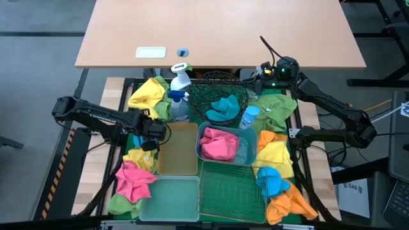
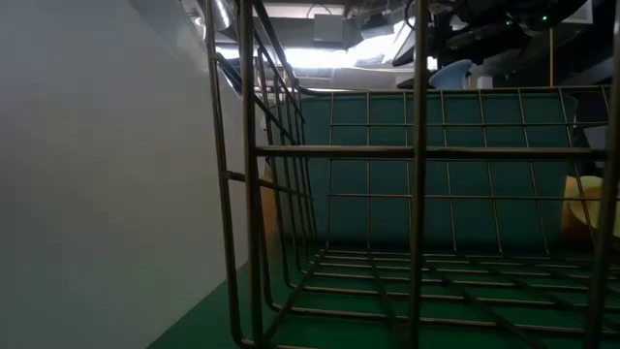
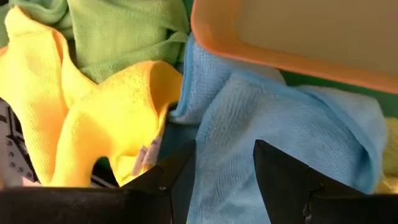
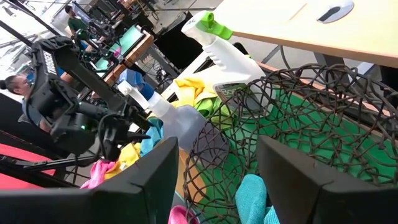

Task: Sort microfiber towel by color & place in baskets
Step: Put the left blue towel into the black circular wire basket

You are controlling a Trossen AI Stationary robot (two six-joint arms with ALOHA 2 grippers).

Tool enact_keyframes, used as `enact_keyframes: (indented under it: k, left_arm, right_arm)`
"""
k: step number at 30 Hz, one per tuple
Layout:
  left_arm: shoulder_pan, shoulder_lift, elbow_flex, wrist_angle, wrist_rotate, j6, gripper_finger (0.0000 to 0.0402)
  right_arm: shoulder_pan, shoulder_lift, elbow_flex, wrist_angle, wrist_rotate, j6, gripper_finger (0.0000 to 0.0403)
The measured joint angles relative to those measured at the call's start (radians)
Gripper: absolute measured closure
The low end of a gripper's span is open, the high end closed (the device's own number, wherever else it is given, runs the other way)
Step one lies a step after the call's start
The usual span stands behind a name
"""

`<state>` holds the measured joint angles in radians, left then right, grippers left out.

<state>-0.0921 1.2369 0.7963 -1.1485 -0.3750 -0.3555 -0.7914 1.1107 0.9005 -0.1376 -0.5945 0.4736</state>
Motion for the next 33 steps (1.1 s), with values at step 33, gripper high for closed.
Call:
enact_keyframes:
  k: [33]
  left_arm:
    - [0.0, 0.0, -0.044, 0.171, 0.095, 0.017, 0.04]
  right_arm:
    - [0.0, 0.0, 0.0, 0.0, 0.0, -0.009, 0.0187]
